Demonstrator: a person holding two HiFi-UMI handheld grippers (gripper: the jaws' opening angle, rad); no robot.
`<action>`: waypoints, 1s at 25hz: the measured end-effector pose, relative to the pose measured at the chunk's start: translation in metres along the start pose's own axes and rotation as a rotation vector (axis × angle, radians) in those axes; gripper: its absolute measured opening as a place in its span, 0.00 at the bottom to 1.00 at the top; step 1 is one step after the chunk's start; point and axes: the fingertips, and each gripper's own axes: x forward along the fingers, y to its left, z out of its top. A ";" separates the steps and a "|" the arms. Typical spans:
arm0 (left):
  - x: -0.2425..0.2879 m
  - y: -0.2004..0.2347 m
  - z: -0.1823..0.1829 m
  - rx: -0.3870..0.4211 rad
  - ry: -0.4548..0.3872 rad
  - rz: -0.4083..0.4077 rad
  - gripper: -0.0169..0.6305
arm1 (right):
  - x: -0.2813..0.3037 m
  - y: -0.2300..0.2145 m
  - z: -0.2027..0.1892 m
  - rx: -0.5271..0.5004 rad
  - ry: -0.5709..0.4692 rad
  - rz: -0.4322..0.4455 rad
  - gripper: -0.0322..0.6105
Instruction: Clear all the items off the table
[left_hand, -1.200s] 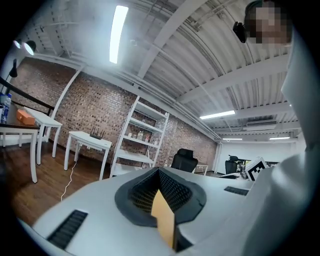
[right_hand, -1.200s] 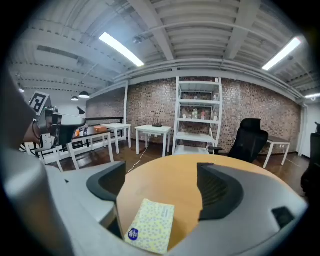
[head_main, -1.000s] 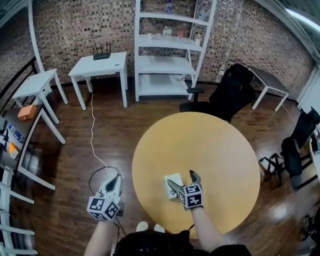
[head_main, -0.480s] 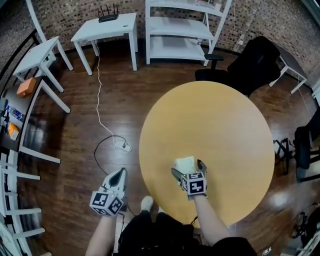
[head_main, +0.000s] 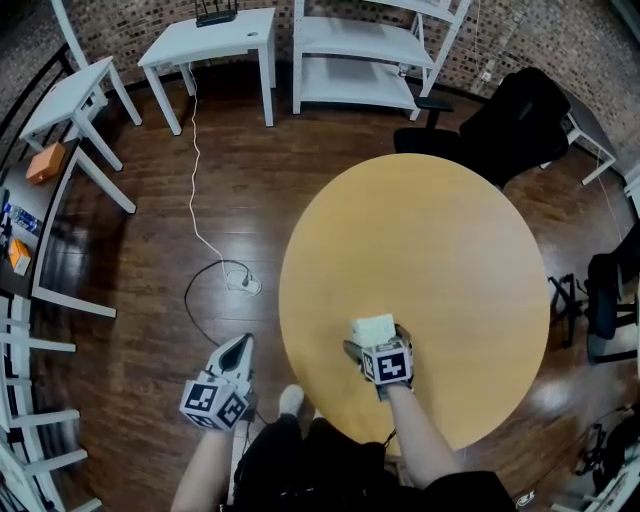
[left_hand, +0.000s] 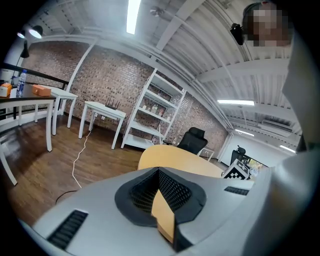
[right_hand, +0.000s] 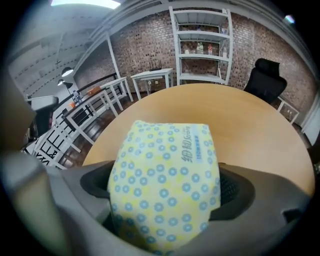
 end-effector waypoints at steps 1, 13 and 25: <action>0.000 0.000 0.001 -0.001 0.000 -0.003 0.01 | 0.000 0.000 -0.001 -0.002 0.003 -0.006 0.93; -0.015 0.007 0.021 0.026 -0.037 -0.067 0.01 | -0.019 0.001 0.006 0.112 -0.097 -0.054 0.86; 0.029 -0.071 0.036 0.111 -0.039 -0.410 0.01 | -0.145 -0.029 0.008 0.296 -0.445 -0.284 0.85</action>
